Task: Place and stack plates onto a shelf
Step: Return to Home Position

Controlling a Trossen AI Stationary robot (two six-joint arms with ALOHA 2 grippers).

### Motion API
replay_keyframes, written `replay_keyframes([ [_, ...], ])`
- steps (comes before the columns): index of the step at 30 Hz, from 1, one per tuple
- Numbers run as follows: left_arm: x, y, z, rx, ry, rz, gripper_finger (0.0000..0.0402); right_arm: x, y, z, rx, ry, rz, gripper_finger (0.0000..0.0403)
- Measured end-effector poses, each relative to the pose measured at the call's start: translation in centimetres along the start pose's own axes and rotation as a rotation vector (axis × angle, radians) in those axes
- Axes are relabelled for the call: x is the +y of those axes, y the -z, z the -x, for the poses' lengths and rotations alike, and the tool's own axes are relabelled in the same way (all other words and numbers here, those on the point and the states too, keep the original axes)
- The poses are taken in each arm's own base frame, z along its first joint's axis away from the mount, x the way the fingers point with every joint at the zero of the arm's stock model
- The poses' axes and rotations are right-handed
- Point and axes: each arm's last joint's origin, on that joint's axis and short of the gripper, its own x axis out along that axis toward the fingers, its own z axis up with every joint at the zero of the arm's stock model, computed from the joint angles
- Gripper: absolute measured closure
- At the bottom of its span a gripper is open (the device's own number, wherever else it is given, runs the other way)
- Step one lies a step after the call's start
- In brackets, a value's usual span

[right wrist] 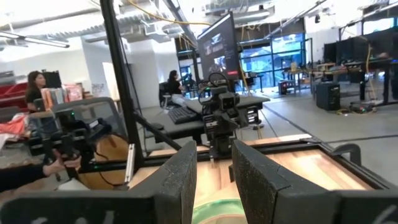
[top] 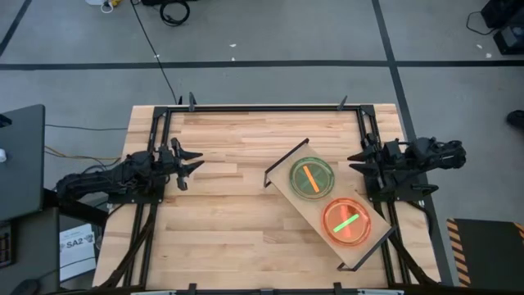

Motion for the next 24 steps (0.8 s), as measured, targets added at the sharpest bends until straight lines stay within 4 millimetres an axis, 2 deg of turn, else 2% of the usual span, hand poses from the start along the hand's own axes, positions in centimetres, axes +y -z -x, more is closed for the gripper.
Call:
replay_keyframes([
  [7,0.0,0.0,0.0,0.001,-0.001,0.000,0.0271,-0.1,1.0,-0.5,-0.030,0.030,0.043,0.0293],
  [18,0.0,0.0,0.0,0.002,-0.002,0.000,0.0271,-0.4,5.7,-1.7,-0.088,0.088,0.053,0.0293],
  [24,0.0,0.0,0.0,0.003,-0.002,0.000,0.0271,-1.2,7.0,-1.8,-0.103,0.167,0.082,0.0293],
])
